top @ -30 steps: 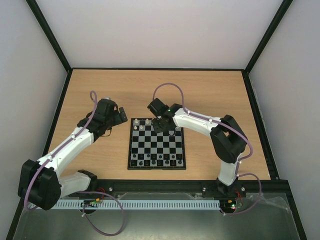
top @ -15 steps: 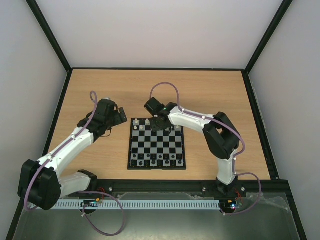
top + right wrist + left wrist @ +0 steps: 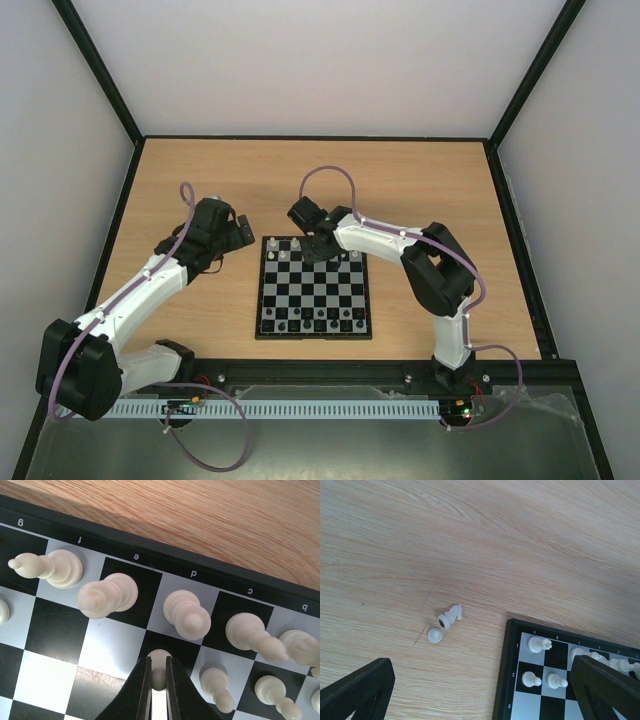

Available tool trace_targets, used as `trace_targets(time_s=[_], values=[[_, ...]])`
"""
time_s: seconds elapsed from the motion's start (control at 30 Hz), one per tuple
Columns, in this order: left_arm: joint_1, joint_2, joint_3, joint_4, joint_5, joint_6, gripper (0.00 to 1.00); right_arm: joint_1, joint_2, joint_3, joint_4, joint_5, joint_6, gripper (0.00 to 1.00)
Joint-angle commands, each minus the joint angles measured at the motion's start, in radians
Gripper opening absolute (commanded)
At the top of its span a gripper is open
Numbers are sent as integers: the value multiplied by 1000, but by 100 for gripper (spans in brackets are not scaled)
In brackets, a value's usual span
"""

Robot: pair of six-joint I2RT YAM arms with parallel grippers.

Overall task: Set up the chess pieces on the board
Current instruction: Place the chess piece on the chessboard, then pick up the chess piece at the center of the board.

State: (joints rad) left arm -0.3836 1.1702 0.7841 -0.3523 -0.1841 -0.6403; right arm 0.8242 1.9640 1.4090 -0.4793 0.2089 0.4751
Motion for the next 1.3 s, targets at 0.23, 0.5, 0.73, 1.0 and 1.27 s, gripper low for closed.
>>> trace_targets(time_s=[0.23,0.5,0.73,1.0,1.27], values=[[-5,-24,-4,-17,-9,-8,99,3,-18,1,-28,-8,-11,16],[-5,-36,3,-29,-11,-12,99,3,-106,-37,-15,-79,-15,19],[-5,-26,27,-31,-11,1,100,4,-303,-67,-16,-123,-29,30],[-5,-39,78,-101,-44,18,99,-8,-516,-166,-25,-26,-50,44],[-5,-82,64,-132,-40,-8,99,-214,-631,-281,-1,-56,-39,99]])
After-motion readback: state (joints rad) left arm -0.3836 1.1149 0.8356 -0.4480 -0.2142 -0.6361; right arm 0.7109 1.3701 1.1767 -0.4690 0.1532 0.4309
